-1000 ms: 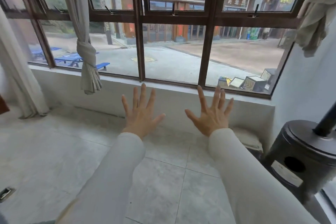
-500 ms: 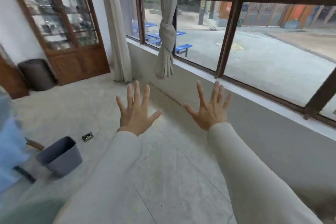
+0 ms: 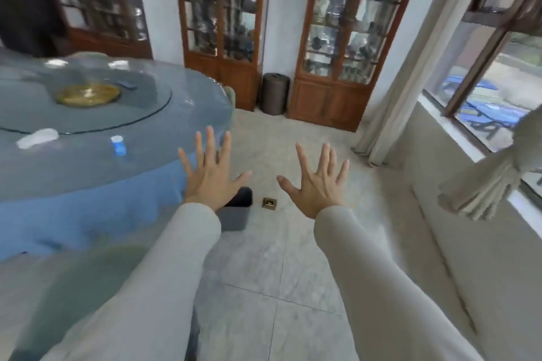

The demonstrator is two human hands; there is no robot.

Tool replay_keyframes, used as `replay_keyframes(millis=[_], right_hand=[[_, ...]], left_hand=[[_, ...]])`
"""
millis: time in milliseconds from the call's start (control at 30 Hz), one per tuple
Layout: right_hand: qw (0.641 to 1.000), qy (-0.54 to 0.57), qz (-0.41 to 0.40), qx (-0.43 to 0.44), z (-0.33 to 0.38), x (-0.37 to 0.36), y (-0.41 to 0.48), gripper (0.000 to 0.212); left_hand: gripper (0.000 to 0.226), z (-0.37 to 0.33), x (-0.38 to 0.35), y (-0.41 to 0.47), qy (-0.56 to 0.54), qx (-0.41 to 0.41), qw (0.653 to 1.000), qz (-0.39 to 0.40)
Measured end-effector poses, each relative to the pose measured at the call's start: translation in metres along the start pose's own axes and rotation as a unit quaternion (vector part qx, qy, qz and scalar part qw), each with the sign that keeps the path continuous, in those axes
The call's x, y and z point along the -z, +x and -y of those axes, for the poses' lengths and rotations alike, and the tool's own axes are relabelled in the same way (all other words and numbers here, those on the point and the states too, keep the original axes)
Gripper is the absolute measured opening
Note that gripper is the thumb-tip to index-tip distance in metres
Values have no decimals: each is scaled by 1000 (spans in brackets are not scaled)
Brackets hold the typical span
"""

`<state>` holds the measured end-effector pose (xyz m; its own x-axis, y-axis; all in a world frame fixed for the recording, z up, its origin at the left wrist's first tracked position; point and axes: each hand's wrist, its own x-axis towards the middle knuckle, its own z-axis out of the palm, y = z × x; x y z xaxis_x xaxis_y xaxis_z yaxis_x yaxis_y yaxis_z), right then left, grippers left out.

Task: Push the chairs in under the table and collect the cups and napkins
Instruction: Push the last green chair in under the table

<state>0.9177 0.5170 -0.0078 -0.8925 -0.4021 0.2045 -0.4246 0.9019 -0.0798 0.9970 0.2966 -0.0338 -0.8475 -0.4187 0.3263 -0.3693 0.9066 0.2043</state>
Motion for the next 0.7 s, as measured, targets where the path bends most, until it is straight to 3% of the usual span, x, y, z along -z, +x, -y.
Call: replay_keyframes(millis=[167, 333, 533, 600, 700], right_hand=[[986, 61, 73, 135, 97, -49, 58, 83], [927, 57, 125, 348, 204, -134, 53, 85], [808, -25, 202, 554, 260, -234, 29, 91], [751, -55, 218, 621, 266, -264, 32, 95], [646, -121, 239, 714, 281, -301, 44, 109]], left_hand=[[98, 105, 0, -30, 45, 166, 985, 6], [101, 192, -22, -121, 50, 393, 918, 15], [103, 188, -86, -239, 30, 630, 775, 27], [104, 167, -118, -261, 8, 681, 730, 56], [110, 139, -174, -280, -65, 712, 689, 118]])
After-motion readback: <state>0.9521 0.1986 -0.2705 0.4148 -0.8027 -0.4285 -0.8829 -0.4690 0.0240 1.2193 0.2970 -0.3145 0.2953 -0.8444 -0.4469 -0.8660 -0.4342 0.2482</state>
